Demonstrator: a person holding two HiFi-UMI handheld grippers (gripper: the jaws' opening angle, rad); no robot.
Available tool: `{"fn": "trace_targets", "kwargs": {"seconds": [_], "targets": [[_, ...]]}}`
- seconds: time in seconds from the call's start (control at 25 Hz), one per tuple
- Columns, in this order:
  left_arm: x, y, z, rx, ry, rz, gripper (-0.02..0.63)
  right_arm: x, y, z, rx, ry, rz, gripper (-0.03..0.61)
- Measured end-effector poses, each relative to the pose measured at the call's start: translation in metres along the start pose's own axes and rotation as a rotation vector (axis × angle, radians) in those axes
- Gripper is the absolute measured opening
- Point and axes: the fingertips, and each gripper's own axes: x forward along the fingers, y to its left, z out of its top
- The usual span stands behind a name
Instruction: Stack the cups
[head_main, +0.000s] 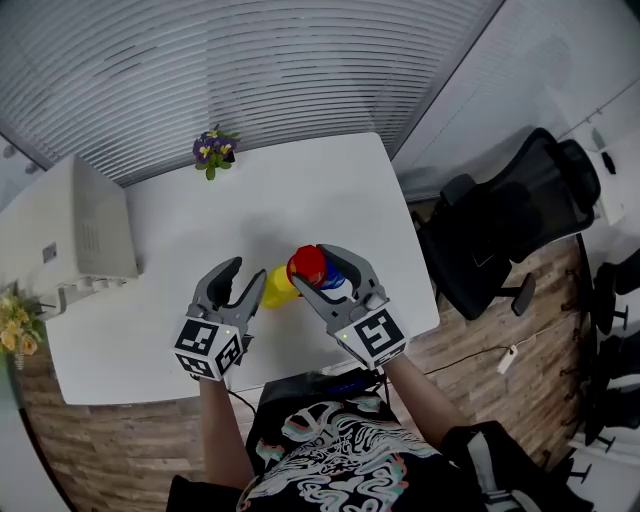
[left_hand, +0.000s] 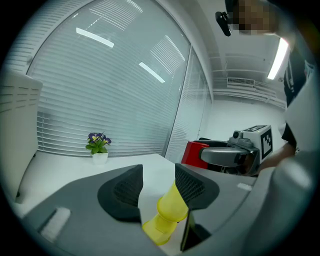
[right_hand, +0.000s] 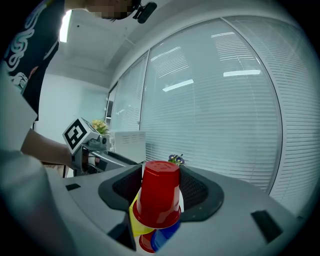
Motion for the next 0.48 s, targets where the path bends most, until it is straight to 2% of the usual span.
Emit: {"fn": "trace_targets", "kwargs": {"seconds": [0.48], "targets": [[0.001, -0.004, 0.002, -0.003, -0.01, -0.002, 0.202, -0.005, 0.007, -0.012, 0.021, 0.024, 0.003, 0.252]]}}
